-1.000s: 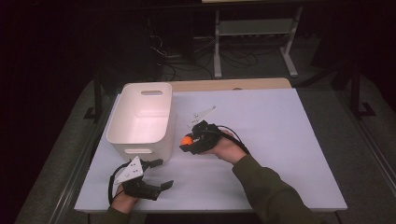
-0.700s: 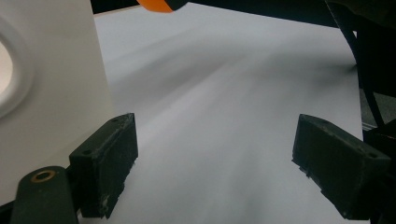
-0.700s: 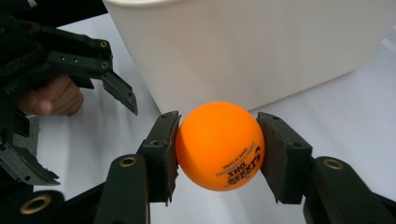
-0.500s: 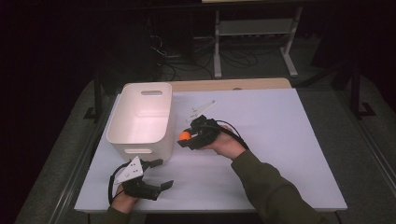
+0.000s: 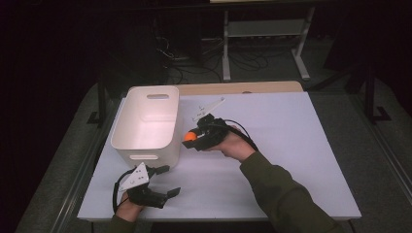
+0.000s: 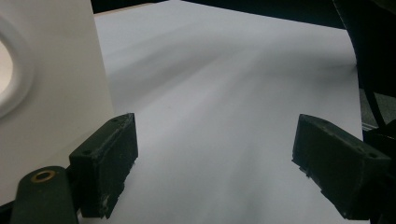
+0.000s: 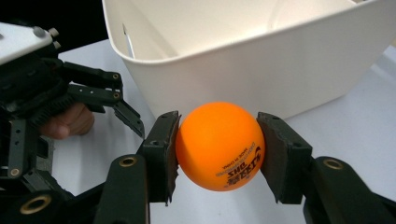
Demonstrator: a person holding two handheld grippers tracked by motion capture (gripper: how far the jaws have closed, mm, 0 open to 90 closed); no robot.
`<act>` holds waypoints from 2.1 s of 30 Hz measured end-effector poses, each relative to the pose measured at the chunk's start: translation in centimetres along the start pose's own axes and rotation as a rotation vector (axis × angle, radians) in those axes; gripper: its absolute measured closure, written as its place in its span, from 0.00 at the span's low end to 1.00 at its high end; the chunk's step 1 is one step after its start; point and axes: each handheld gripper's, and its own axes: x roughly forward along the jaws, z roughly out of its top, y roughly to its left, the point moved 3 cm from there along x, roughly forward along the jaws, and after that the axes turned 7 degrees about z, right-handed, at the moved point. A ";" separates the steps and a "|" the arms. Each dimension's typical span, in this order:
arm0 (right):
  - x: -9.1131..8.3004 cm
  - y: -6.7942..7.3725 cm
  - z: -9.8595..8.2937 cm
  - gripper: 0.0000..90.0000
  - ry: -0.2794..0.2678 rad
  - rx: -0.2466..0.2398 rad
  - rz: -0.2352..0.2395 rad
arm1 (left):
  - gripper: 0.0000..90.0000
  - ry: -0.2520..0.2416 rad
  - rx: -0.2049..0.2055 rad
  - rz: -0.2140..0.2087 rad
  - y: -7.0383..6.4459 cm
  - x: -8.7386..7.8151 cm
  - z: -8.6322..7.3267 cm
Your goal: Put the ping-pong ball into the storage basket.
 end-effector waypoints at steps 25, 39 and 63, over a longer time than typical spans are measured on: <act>-1.3 0.4 4.1 0.55 -0.027 -0.028 0.012 | 0.16 -0.001 0.004 0.002 0.0 0.0 0.0; -1.1 0.3 6.1 0.55 -0.040 -0.032 0.028 | 0.16 -0.003 0.005 0.002 0.0 0.0 0.0; 1.4 0.2 8.4 0.55 -0.028 -0.032 0.052 | 0.16 -0.006 0.004 0.002 0.0 0.0 0.0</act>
